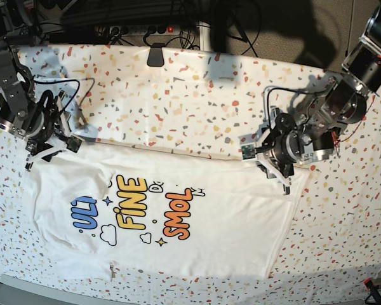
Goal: Fold the T-shirt properly
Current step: 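Lower both grippers and grasp the folded edge of the shirt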
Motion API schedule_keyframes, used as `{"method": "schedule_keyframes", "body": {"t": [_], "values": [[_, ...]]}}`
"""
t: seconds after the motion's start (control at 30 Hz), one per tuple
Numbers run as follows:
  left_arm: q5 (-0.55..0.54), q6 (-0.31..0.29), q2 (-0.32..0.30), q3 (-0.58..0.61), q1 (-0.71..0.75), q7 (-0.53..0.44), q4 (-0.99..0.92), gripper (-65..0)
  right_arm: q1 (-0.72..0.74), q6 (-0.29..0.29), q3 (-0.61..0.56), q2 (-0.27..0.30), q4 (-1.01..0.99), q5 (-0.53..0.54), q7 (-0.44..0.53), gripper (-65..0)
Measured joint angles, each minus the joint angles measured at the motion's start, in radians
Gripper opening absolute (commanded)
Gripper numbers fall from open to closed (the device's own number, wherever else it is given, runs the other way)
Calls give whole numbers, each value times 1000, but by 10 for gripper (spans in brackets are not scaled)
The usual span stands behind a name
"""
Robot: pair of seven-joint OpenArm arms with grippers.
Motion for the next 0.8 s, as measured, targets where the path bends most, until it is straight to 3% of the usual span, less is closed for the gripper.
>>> {"method": "schedule_keyframes", "body": {"t": [0.2, 0.33, 0.5, 0.6, 0.8], "values": [[38, 19, 0, 0, 4, -23, 0, -418, 0, 0, 0, -8, -7, 0, 54, -390], [63, 48, 0, 2, 9, -32, 1, -418, 0, 0, 0, -34, -21, -6, 67, -290], [80, 55, 0, 3, 11, -37, 2, -418, 0, 0, 0, -62, -37, -80, 117, -288], [80, 55, 0, 3, 11, -37, 2, -418, 0, -43, 0, -72, -61, -127, 127, -289], [80, 47, 0, 7, -1, -36, 1, -418, 0, -61, 0, -72, -72, -132, 135, -290]]}}
